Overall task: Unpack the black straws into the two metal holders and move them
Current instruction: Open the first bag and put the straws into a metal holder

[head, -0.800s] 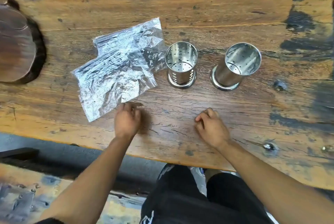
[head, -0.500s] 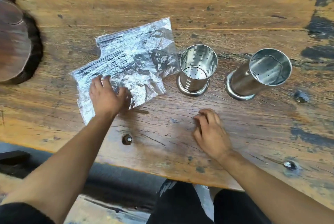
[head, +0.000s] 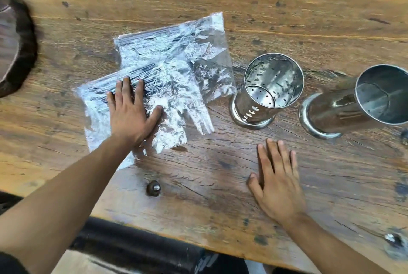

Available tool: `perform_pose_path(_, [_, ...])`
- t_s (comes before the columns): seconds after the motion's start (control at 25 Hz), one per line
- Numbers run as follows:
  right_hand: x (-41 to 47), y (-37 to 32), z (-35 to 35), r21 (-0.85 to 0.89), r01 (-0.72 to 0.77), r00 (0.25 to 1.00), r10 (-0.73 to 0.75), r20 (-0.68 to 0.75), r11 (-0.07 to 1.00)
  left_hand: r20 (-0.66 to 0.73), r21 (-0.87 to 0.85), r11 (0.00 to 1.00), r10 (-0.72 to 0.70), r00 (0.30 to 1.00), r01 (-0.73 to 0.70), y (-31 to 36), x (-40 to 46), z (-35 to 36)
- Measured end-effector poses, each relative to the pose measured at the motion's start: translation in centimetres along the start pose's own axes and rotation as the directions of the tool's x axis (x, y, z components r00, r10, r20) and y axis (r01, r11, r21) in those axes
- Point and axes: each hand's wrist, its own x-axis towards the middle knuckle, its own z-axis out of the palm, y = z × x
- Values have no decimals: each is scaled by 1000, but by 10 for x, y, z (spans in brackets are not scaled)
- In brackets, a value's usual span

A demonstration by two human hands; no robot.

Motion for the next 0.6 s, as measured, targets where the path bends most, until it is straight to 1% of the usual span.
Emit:
perform_pose_path(0.12, [0, 0, -2, -11, -12, 1000, 12, 8, 1000, 15, -52, 998, -20, 1000, 21, 9, -30, 2])
perform_pose_path(0.2, [-1, -1, -2, -4, -15, 1000, 15, 4, 1000, 29, -43, 999, -20, 999, 21, 15, -59, 6])
perform_pose_path(0.4, [-1, 0, -5, 33, -6, 1000, 6, -1, 999, 23, -34, 999, 17, 1000, -16, 42, -138, 26])
perform_pose_path(0.6, [-3, 17, -7, 105, 46, 999, -44, -16, 993, 19, -36, 996, 79, 997, -78, 75, -173, 35])
